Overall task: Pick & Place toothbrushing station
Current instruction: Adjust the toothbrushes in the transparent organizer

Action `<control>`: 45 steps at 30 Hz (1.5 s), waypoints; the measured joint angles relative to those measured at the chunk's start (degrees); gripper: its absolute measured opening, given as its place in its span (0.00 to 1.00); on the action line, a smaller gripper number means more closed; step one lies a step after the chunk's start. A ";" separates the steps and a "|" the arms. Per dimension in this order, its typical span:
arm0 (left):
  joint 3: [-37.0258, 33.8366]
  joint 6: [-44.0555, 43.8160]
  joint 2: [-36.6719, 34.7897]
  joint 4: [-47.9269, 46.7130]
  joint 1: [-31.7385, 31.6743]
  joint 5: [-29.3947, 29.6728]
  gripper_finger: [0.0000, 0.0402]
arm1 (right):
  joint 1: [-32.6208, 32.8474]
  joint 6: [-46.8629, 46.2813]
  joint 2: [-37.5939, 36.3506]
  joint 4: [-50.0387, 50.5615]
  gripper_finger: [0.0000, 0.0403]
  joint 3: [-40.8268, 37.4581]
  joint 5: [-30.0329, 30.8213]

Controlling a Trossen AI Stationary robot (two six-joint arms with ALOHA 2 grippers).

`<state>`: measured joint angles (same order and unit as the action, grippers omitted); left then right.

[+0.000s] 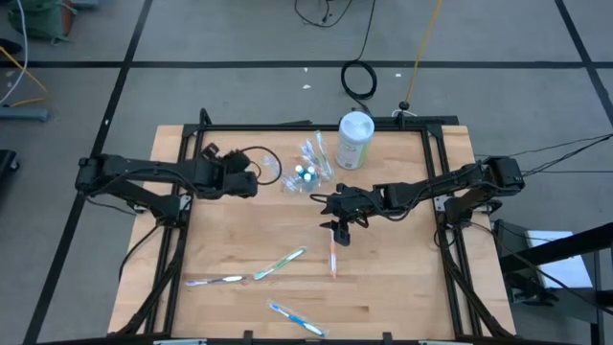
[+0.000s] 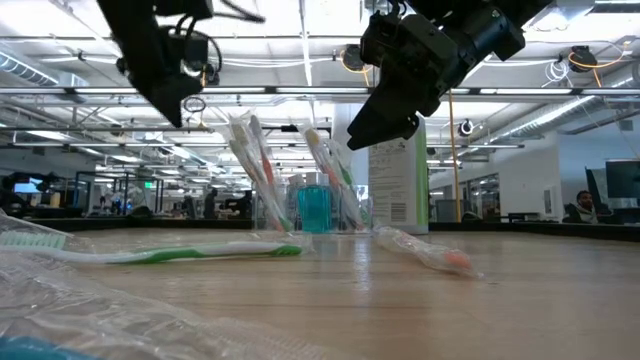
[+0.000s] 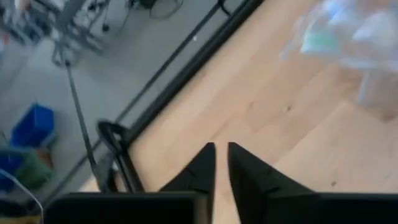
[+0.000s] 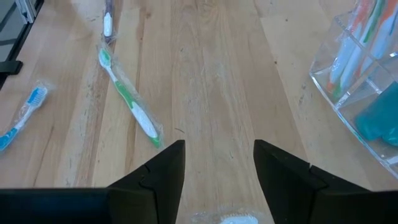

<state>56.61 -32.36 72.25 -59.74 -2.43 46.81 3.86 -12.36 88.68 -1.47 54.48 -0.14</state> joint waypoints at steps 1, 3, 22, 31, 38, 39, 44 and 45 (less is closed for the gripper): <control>-1.10 -1.54 0.00 0.27 -0.27 -0.67 0.08 | 0.00 0.00 0.00 0.00 0.45 0.00 0.00; -4.05 -2.84 0.00 2.53 -0.77 -2.51 0.02 | 0.00 0.00 0.00 0.01 0.45 0.00 0.00; -17.28 6.93 3.58 40.22 -11.95 -9.75 0.01 | 0.00 -0.01 0.00 -0.62 0.45 0.02 0.00; -18.41 15.46 3.50 50.79 -12.10 -19.35 0.01 | 0.00 -0.02 0.00 -0.64 0.45 0.02 0.00; -18.41 21.72 3.50 53.21 -8.89 -20.91 0.01 | 0.00 0.00 0.00 -0.64 0.45 0.02 0.00; -18.41 22.62 3.50 53.95 -8.49 -20.90 0.01 | 0.00 -0.02 0.00 -0.64 0.45 0.02 0.00; -18.41 25.22 3.50 55.72 -6.97 -20.86 0.01 | 0.00 0.00 -0.01 -0.64 0.45 0.02 0.00; -18.41 25.77 3.50 55.93 -6.76 -20.85 0.01 | 0.00 -0.01 0.00 -0.64 0.45 0.02 0.00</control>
<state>38.20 -6.59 75.75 -3.81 -9.19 25.96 3.86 -12.37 88.68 -2.11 54.50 -0.14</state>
